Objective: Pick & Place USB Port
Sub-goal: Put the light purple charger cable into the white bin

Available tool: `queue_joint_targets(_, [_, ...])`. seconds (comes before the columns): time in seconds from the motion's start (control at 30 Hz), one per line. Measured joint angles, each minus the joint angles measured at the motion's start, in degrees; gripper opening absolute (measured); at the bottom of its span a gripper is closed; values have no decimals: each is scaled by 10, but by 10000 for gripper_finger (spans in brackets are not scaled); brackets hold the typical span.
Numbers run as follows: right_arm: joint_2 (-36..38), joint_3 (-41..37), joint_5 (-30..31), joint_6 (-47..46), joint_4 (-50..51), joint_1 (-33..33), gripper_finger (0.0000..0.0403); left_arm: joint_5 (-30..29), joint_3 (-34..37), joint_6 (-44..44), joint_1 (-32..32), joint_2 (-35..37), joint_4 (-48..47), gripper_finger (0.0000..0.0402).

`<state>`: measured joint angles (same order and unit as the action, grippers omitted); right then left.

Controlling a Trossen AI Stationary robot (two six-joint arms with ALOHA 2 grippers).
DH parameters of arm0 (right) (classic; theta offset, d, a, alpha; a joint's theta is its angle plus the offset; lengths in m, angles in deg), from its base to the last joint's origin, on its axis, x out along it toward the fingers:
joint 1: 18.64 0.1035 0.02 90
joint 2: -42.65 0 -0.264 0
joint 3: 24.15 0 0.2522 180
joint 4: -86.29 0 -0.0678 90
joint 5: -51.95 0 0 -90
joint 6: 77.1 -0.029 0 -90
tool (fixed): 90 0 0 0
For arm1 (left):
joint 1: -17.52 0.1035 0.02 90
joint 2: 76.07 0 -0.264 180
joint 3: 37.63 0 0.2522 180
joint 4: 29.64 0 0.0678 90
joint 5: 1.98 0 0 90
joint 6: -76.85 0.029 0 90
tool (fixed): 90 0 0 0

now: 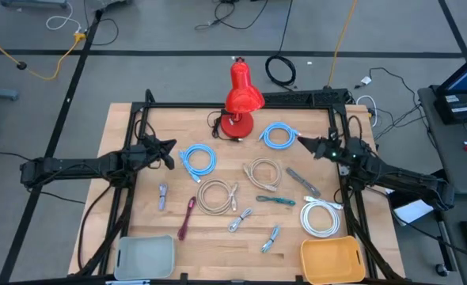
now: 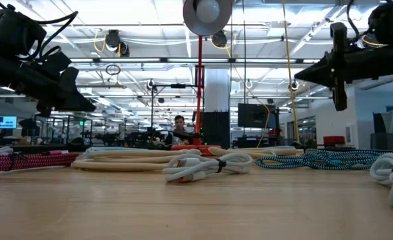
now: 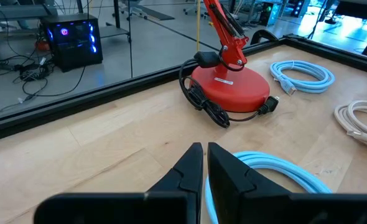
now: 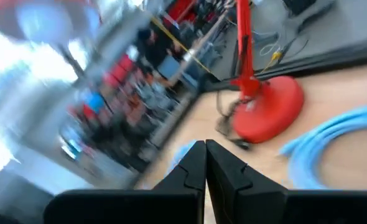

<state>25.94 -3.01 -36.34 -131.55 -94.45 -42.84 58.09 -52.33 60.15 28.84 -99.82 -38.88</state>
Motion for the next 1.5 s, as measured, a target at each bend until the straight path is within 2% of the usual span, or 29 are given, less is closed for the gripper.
queue_joint_targets(0.1, [-1,0,-3,-106,-56,0,0,0,0,0,0,0,0,26])
queue_joint_targets(0.23, [-1,0,-19,-150,-147,0,0,0,0,0,0,0,0,26])
queue_joint_targets(0.4, [-1,0,-13,-147,-284,1,0,0,0,0,0,0,0,26])
queue_joint_targets(0.57, [-1,0,35,-94,-407,1,0,0,0,0,0,0,0,26])
queue_joint_targets(0.73, [-1,0,88,-60,-466,1,0,0,0,0,0,0,1,26])
queue_joint_targets(0.8, [-1,0,90,-40,-465,0,0,-18,1,-2,2,-1,33,26])
queue_joint_targets(0.87, [-1,0,90,-13,-463,1,0,-39,0,-50,4,-4,83,26])
queue_joint_targets(1.0, [-1,0,90,15,-447,1,0,-42,0,-263,7,-4,238,26])
queue_joint_targets(1.1, [-3,0,93,26,-449,1,0,3,-5,-385,20,-4,331,26])
queue_joint_targets(1.2, [-12,0,108,29,-446,1,0,69,-43,-423,33,-7,321,26])
queue_joint_targets(1.3, [-26,0,122,49,-448,1,0,146,-120,-393,42,-19,283,26])
queue_joint_targets(1.4, [-44,0,134,54,-448,1,0,236,-230,-308,60,-38,231,26])
queue_joint_targets(1.5, [-62,0,135,46,-448,1,0,301,-375,-236,86,-70,74,26])
